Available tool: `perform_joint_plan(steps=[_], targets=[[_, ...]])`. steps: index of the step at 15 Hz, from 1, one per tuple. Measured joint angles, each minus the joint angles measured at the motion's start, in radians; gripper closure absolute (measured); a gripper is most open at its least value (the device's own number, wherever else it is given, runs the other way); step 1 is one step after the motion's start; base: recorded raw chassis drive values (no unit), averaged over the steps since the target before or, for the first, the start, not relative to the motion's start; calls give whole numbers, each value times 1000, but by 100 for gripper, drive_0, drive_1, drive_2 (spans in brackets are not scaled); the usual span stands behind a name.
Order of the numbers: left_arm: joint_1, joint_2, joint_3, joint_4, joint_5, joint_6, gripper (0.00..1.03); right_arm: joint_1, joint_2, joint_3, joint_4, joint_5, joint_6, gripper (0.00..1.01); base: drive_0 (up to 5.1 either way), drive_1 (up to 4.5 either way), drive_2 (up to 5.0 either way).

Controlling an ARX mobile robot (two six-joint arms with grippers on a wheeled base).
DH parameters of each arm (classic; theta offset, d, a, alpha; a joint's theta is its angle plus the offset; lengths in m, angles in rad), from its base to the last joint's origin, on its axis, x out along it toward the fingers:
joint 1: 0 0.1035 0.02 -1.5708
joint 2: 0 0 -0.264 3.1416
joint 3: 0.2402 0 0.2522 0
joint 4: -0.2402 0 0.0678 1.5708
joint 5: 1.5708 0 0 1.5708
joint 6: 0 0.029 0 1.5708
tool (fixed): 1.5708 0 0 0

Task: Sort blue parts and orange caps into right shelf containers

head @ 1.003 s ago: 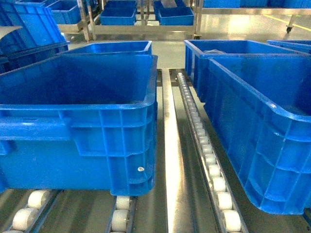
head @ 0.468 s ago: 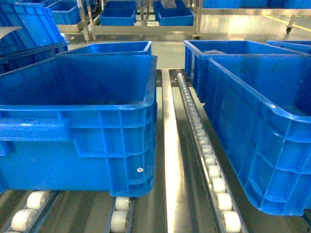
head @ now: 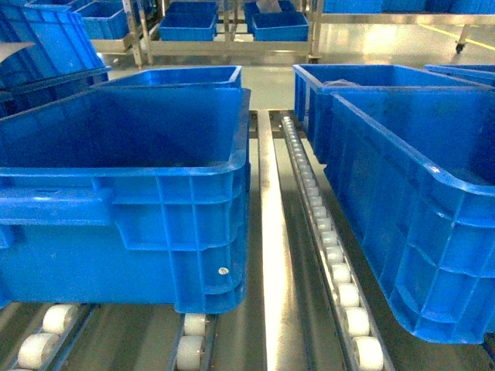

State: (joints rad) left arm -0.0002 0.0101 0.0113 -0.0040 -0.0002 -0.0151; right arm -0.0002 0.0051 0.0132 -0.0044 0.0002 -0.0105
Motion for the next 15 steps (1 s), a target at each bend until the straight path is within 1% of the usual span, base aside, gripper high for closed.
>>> perform_joint_plan(steps=[1,3,4,15], targets=[[0,0,0,0,0,0,31,0,0,0,0,0,0,29,0,0,0],[0,0,0,0,0,0,8,0,0,0,0,0,0,5,0,0,0],[0,0,0,0,0,2,4,0,0,0,0,0,2,2,0,0,0],[0,0,0,0,0,1,5,0,0,0,0,0,2,3,0,0,0]])
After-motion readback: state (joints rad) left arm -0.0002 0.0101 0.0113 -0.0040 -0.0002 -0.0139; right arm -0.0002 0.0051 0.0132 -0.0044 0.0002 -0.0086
